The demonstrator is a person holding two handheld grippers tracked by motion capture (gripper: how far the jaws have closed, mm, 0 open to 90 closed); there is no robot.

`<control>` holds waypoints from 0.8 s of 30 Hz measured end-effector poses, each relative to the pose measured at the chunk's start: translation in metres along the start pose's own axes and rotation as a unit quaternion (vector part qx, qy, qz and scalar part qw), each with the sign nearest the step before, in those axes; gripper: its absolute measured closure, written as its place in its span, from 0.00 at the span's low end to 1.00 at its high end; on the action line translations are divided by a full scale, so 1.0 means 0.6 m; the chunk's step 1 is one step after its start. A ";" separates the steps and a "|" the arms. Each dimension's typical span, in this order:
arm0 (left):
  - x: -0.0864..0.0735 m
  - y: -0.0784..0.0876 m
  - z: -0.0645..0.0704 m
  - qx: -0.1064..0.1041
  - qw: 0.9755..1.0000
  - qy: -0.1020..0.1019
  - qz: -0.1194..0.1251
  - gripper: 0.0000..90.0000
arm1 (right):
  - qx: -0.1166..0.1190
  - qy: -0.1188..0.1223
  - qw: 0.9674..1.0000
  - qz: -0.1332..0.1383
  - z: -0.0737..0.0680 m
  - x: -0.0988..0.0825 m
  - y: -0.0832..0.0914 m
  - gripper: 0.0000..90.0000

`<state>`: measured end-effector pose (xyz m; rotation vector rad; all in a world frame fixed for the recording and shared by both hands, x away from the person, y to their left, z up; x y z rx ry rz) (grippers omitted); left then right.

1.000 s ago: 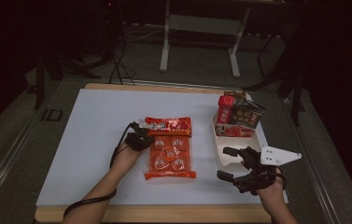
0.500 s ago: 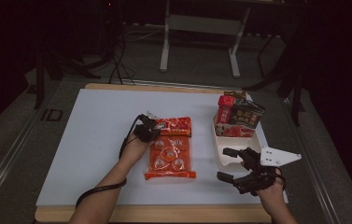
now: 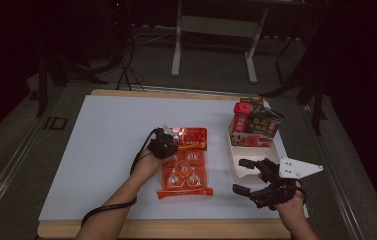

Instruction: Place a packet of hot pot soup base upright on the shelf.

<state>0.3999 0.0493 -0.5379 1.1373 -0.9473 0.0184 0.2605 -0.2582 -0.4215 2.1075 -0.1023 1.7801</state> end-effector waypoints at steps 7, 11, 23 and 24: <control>-0.007 0.010 0.032 -0.028 0.999 -0.020 0.002 1.00 | 0.002 0.000 1.000 -0.002 0.000 0.000 -0.003 0.19; -0.008 0.011 0.075 -0.093 0.994 -0.056 -0.006 1.00 | 0.002 -0.001 1.000 -0.002 0.000 0.000 -0.003 0.19; -0.014 0.059 0.013 -0.031 0.999 -0.015 0.029 1.00 | 0.002 -0.002 1.000 -0.003 0.003 0.000 -0.006 0.19; -0.015 0.063 0.006 -0.023 0.999 -0.013 0.031 1.00 | 0.003 -0.004 1.000 -0.002 0.003 0.000 -0.007 0.19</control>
Point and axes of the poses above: each handheld gripper's, and its own axes: y roughly backward along the jaws, x roughly out of its top, z roughly to its right, the point moved 2 cm from there along -y, roughly forward along the jaws, and after that the axes turned 1 degree about -z, right-handed, at the moved point
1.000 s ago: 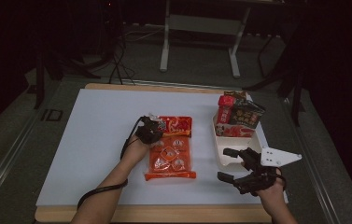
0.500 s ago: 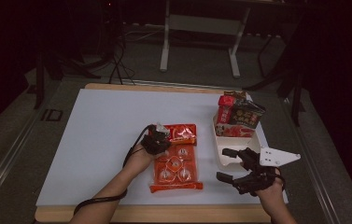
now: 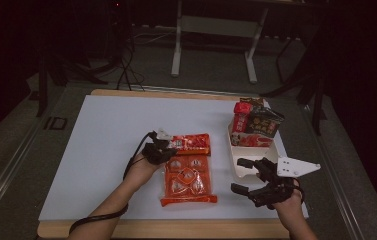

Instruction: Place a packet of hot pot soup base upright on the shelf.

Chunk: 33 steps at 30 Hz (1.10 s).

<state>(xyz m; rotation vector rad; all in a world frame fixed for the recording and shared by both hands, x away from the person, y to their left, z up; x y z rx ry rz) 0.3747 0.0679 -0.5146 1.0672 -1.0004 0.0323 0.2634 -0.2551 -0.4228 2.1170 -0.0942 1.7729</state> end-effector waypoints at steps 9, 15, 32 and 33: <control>-0.006 0.008 -0.044 0.026 0.999 0.020 0.016 0.74 | -0.006 0.007 1.000 -0.003 0.001 0.002 -0.002 0.19; -0.012 0.011 -0.056 0.027 0.999 0.030 0.026 0.66 | -0.011 0.007 1.000 -0.003 0.001 -0.001 0.002 0.19; -0.022 0.006 -0.119 0.054 0.993 0.088 0.055 0.38 | -0.014 0.012 1.000 -0.011 -0.002 -0.006 0.003 0.19; -0.022 0.004 -0.121 0.057 0.993 0.091 0.056 0.38 | -0.014 0.011 1.000 -0.011 -0.002 -0.006 0.003 0.19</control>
Point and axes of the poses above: each handheld gripper's, and its own axes: y roughly backward along the jaws, x roughly out of its top, z roughly to its right, the point moved 2 cm from there along -y, roughly forward along the jaws, and after that the axes turned 1 degree about -z, right-handed, at the moved point
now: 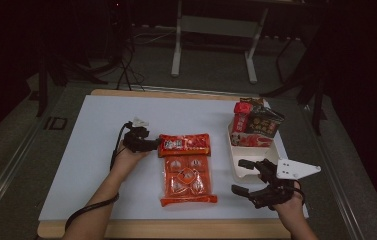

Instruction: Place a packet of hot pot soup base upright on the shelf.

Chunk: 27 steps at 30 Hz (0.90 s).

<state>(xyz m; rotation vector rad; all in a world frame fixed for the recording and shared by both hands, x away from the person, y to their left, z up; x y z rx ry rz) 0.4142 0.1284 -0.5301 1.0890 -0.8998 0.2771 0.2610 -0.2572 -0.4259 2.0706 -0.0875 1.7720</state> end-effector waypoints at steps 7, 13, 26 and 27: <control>-0.006 -0.018 -0.005 -0.020 1.000 0.004 -0.012 0.37 | 0.000 0.000 1.000 -0.003 0.000 -0.001 -0.001 0.19; -0.011 -0.040 0.008 -0.032 0.999 0.001 -0.035 0.38 | 0.000 -0.002 1.000 -0.002 0.001 -0.002 -0.001 0.19; -0.008 -0.061 0.030 -0.064 0.997 -0.001 -0.049 0.66 | 0.003 -0.005 1.000 0.000 0.003 -0.003 0.000 0.19; -0.006 -0.063 0.036 -0.058 0.997 -0.003 -0.055 0.74 | 0.003 -0.005 1.000 -0.001 0.002 -0.003 -0.001 0.19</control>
Point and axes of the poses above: each handheld gripper's, and its own axes: y roughly backward along the jaws, x roughly out of its top, z roughly to its right, the point moved 2 cm from there along -y, roughly forward along the jaws, and after that the axes turned 1 degree about -z, right-handed, at the moved point
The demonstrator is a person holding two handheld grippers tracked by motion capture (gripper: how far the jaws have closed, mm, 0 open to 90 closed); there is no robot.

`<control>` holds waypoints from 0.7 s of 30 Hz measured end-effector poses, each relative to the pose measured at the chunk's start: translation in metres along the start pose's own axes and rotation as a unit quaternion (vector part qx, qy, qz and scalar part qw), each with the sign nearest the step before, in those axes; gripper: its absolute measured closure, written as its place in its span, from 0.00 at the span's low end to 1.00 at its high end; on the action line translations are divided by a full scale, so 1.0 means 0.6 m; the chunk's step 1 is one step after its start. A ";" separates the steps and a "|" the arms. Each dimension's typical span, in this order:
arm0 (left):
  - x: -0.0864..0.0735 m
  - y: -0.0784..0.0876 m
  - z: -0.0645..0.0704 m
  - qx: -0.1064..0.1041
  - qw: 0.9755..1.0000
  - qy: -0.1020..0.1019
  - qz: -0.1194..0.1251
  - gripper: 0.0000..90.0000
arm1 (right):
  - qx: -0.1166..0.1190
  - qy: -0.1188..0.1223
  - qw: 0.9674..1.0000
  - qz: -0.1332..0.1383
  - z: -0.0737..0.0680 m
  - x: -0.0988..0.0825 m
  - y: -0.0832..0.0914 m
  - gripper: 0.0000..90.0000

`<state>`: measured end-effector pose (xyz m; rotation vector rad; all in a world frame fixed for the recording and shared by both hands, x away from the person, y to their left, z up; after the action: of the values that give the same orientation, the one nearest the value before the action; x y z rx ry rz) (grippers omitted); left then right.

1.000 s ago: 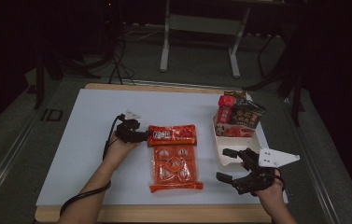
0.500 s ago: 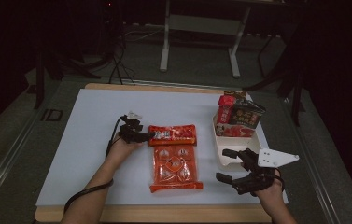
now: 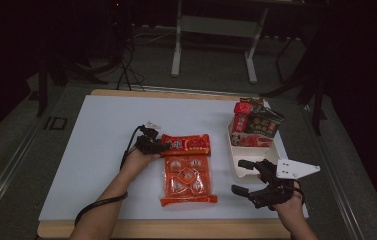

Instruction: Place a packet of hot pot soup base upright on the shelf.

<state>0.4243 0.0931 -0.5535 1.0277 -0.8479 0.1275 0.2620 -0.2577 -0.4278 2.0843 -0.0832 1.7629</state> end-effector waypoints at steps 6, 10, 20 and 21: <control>0.005 -0.002 0.005 0.017 1.000 0.004 -0.014 0.85 | 0.000 0.000 1.000 -0.002 0.000 0.000 -0.002 0.19; 0.014 -0.002 0.018 0.050 0.998 -0.025 -0.037 0.99 | 0.000 0.001 1.000 -0.002 -0.001 0.000 -0.003 0.19; 0.021 0.031 0.038 0.055 0.998 -0.035 0.017 1.00 | -0.011 0.010 1.000 0.010 0.002 0.001 0.004 0.22; 0.021 0.035 0.039 0.049 0.998 -0.037 0.026 1.00 | -0.010 0.010 1.000 0.007 0.003 0.002 0.005 0.23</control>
<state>0.4104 0.0823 -0.5247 1.1083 -0.9421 0.1771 0.2631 -0.2611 -0.4261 2.0566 -0.1101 1.7848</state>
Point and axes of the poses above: each handheld gripper's, and its own axes: y roughly backward along the jaws, x roughly out of its top, z roughly to its right, the point moved 2 cm from there along -y, roughly forward along the jaws, and after that the axes turned 1 degree about -z, right-handed, at the moved point
